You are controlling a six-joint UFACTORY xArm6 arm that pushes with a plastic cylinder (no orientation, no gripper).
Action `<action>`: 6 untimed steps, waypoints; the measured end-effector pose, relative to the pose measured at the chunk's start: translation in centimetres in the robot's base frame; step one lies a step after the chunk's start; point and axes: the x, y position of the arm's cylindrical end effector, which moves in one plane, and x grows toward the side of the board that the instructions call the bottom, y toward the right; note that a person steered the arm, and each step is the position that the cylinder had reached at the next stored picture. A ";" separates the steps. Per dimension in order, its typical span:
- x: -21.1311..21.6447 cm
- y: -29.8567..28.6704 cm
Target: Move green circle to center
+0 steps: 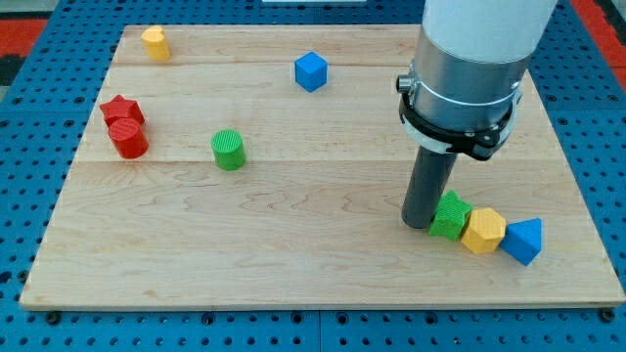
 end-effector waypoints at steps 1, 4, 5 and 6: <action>0.0 -1.3; -5.0 -26.9; -8.5 -29.2; -9.7 -21.6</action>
